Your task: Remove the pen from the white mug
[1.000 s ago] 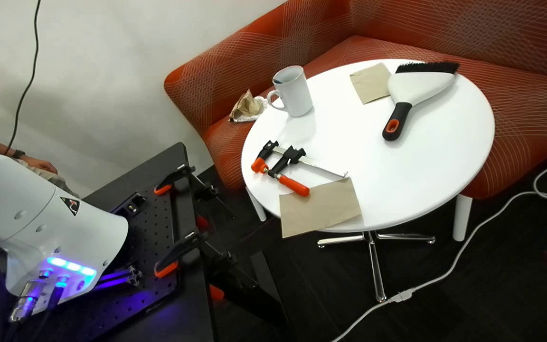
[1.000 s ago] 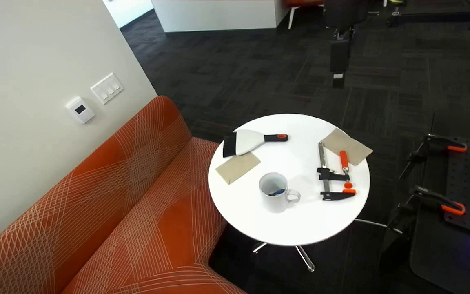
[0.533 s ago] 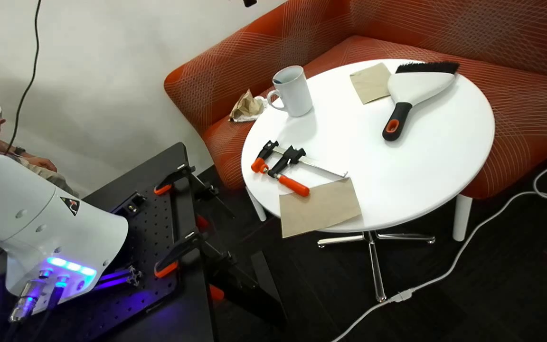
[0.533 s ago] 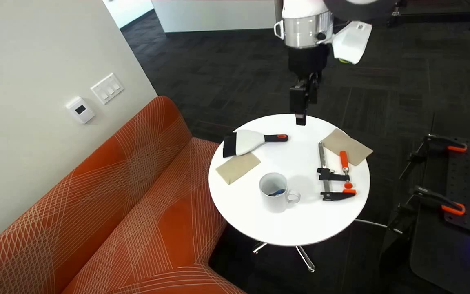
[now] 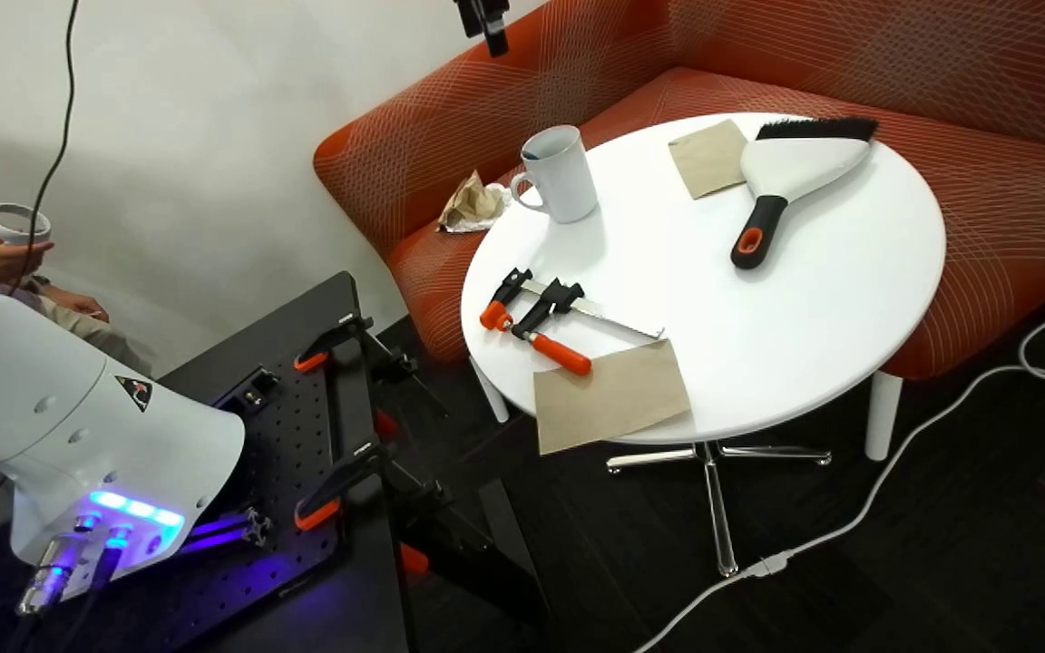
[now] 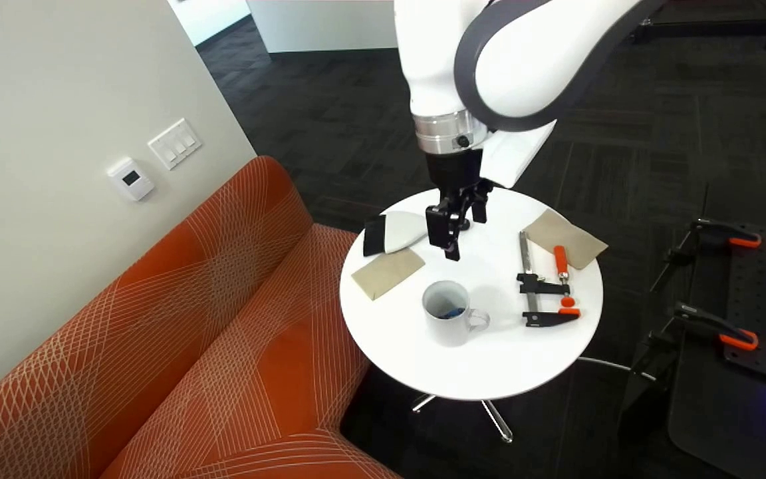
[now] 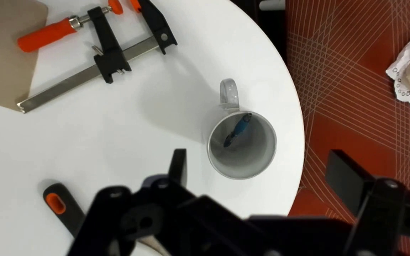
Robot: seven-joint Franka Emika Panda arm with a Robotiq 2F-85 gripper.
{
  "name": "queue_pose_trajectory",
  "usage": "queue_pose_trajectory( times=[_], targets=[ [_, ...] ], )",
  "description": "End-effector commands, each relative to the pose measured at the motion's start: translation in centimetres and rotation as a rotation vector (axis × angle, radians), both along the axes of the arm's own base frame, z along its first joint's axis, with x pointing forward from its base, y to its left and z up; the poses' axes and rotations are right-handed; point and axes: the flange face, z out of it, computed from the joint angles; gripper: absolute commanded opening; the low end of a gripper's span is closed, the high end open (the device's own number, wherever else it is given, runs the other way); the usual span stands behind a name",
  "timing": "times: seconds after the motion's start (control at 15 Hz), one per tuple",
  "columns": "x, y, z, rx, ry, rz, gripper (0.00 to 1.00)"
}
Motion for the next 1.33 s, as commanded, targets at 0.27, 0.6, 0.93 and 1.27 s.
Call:
queue_pose_trajectory(
  times=[0.27, 0.6, 0.93, 1.27],
  targets=[
    [4.5, 1.8, -6.5, -0.057, 0.006, -0.073, 1.0],
    [4.5, 1.4, -8.2, -0.065, 0.025, -0.038, 1.0],
    [4.8, 1.7, -8.1, -0.063, 0.019, -0.036, 1.0],
    [4.7, 2.2, -8.5, -0.077, 0.034, -0.045, 1.0]
  ],
)
